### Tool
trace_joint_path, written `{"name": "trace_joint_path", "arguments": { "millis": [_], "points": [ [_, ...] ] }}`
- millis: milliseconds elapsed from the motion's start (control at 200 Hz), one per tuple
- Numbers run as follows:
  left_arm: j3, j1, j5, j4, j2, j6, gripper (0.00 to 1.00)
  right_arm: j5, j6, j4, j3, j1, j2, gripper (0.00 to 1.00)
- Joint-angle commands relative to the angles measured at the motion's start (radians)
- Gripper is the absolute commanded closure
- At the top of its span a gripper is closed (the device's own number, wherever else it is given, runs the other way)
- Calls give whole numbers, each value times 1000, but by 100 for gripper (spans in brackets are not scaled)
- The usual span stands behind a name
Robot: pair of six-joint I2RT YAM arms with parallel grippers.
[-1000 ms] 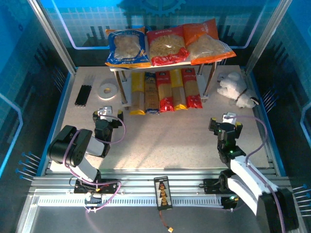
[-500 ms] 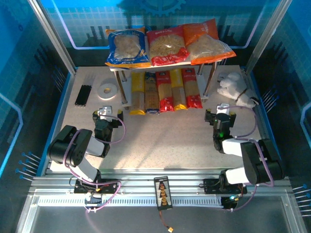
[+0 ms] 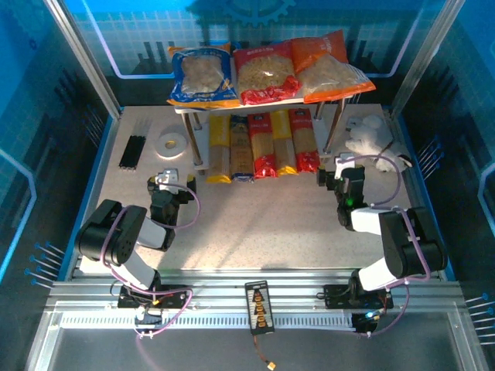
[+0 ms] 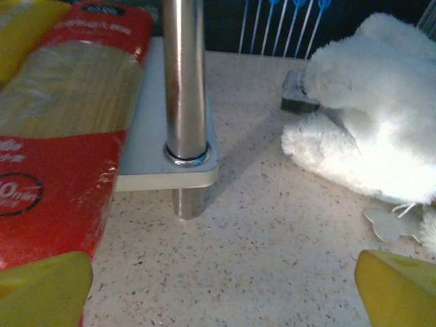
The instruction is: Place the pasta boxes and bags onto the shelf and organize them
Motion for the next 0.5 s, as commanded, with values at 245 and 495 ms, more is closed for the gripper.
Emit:
{"name": "trace_joint_path", "arguments": {
  "millis": [245, 495],
  "points": [
    [4, 10, 20, 43, -2, 7, 0, -19, -7, 107, -34, -18, 41, 0],
    [3, 9, 20, 44, -1, 8, 0, -12, -19, 117, -37, -7, 42, 0]
  ]
}}
